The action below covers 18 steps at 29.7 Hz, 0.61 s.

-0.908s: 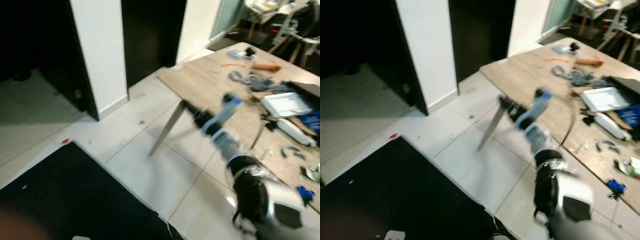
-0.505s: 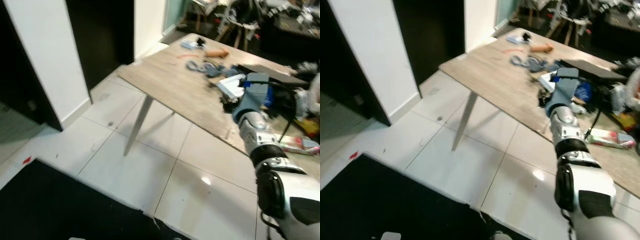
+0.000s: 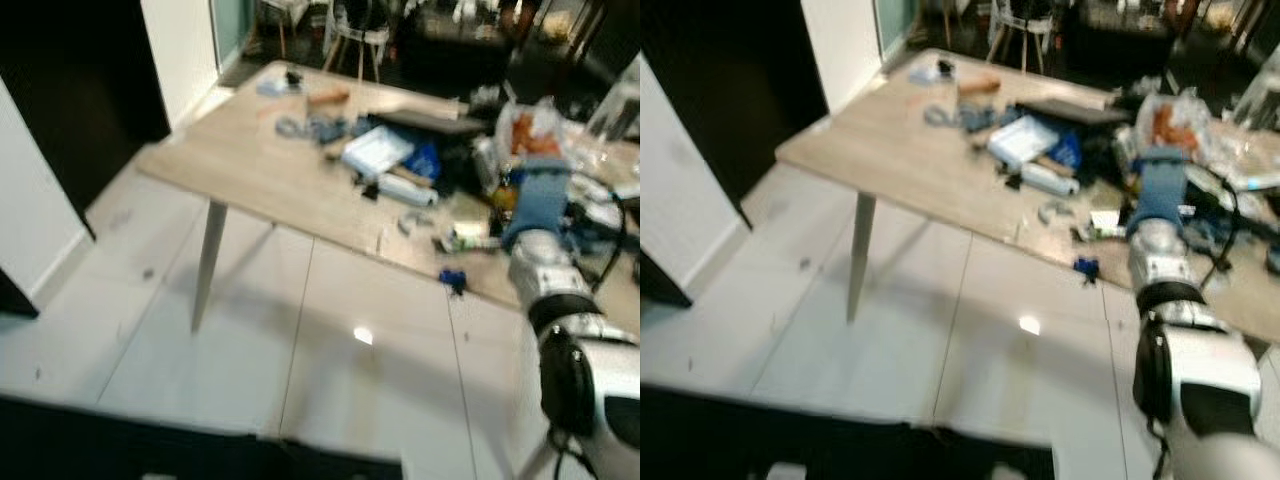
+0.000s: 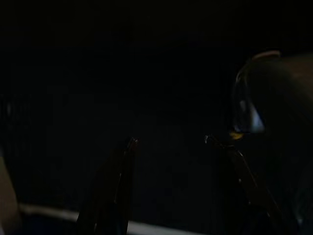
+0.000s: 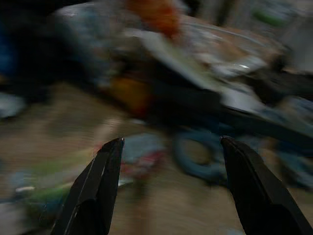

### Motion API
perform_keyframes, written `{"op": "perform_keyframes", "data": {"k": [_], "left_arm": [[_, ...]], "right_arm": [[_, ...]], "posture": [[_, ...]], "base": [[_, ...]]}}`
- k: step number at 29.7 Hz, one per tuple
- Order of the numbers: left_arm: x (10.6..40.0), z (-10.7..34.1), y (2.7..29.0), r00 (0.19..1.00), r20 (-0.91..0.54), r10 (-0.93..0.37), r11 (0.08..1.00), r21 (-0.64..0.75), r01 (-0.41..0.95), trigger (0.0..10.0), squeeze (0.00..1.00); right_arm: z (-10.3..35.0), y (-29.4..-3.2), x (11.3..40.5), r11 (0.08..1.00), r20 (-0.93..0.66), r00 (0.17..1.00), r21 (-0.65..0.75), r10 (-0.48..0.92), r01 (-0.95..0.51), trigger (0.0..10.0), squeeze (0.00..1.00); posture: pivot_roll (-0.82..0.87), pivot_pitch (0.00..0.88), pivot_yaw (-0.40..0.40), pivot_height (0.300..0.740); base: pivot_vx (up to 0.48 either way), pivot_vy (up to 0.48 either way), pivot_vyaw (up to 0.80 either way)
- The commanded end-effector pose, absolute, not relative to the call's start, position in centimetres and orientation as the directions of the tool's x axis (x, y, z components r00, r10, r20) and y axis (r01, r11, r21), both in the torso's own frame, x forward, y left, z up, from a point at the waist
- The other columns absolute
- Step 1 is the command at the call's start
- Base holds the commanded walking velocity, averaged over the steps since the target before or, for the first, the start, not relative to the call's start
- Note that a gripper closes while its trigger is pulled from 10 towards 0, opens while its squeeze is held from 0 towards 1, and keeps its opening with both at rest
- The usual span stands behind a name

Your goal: Picking trash to rubbish bin

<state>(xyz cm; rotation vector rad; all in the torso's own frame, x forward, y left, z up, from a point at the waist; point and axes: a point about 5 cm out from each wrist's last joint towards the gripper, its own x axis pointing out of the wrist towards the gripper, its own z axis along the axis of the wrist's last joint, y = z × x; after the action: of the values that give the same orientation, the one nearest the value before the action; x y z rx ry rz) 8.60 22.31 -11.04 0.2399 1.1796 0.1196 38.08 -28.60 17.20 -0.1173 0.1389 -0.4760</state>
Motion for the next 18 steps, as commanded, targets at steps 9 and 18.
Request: {"op": "perform_keyframes", "data": {"k": [9, 18], "left_arm": [[7.9, -11.3, 22.0, 0.357, -0.912, 0.202, 0.971, 0.235, 0.053, 10.0, 0.00], [6.4, -11.5, 22.0, 0.331, -0.922, 0.199, 0.970, 0.233, 0.065, 10.0, 0.00]], "right_arm": [[15.4, -25.3, 38.7, 0.887, -0.180, 0.948, 0.342, -0.262, 0.310, 10.0, 0.00], [13.9, -22.9, 38.9, 0.902, -0.254, 0.948, 0.336, -0.190, 0.271, 10.0, 0.00]], "posture": [[0.13, 0.048, -0.018, 0.740], [0.14, 0.083, -0.003, 0.740]], "base": [[0.000, 0.000, 0.00], [0.000, 0.000, 0.00]]}}
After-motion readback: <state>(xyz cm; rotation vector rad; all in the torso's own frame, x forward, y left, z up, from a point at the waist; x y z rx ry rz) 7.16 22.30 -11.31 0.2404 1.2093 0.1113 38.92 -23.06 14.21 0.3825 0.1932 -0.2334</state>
